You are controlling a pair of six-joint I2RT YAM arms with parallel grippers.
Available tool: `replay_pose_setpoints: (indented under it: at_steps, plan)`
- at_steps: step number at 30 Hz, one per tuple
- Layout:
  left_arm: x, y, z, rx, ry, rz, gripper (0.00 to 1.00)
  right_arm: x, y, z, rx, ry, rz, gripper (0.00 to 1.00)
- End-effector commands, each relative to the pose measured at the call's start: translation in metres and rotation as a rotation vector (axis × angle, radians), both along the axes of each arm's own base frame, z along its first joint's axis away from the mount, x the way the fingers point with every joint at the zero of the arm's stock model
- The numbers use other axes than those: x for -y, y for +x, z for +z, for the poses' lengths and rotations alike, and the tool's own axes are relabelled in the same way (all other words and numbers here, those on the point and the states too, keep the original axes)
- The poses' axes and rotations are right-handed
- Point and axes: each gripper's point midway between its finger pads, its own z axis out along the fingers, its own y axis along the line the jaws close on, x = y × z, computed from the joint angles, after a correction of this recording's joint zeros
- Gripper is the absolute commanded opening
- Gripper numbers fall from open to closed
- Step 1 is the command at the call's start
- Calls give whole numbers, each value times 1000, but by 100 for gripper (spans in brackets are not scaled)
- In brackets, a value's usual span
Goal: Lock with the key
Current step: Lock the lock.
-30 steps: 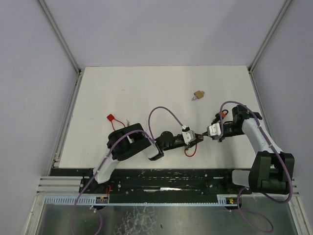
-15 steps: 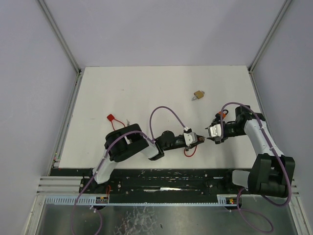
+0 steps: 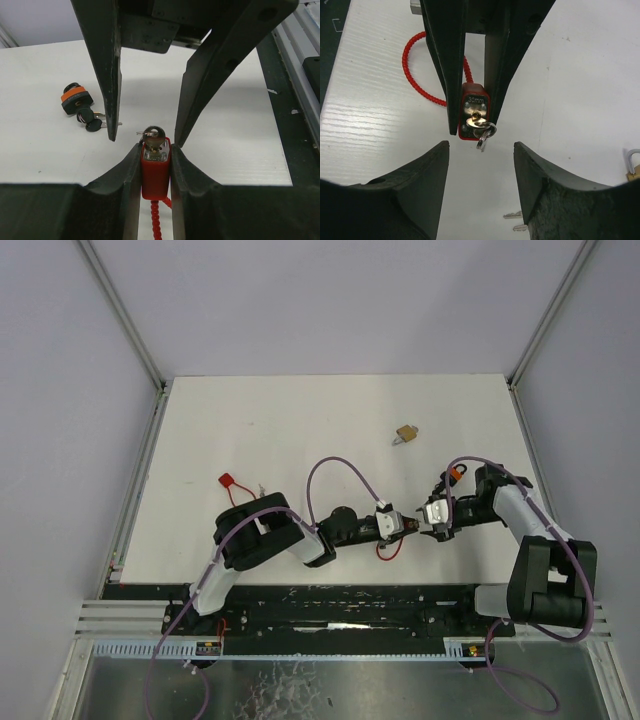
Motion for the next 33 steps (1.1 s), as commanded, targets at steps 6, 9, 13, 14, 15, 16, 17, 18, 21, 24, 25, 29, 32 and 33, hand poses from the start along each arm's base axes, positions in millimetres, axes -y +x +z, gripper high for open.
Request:
replay_pose_setpoints:
  at_steps: [6,9,13,14,15,16,17,18,21,24,25,29,32,33]
  plan:
    - [1,-8,-4,25,33,-41,0,-12,20,-4,176,43,49,55]
    - [1,-8,-3,26,31,-43,0,-16,20,-2,183,76,53,49]
    - [1,-7,-4,26,31,-40,0,-18,17,2,183,92,68,41]
    - [1,-7,-4,26,31,-38,0,-19,16,3,183,92,71,38]
    - [1,-7,-3,26,31,-35,0,-19,16,4,184,91,75,34]
    - [0,-6,-4,25,32,-32,0,-19,14,4,185,91,81,31]
    - [0,-6,-3,24,31,-29,0,-19,14,6,192,89,88,28]
    - [0,-5,-3,24,31,-25,0,-19,12,7,193,86,94,24]
    - [-1,-3,-3,24,30,-12,0,-17,12,15,213,77,93,12]
    - [-1,-2,-3,18,30,-4,0,-16,12,22,246,67,93,4]
    - [-2,-1,-4,16,32,-1,0,-15,12,25,257,62,89,2]
    - [-2,3,-3,-1,33,13,0,-10,10,31,303,31,76,0]
    - [-3,4,-4,-4,35,20,0,-5,8,32,325,-10,67,0]
    - [-3,5,-3,-3,35,21,0,-3,7,30,329,-30,63,0]
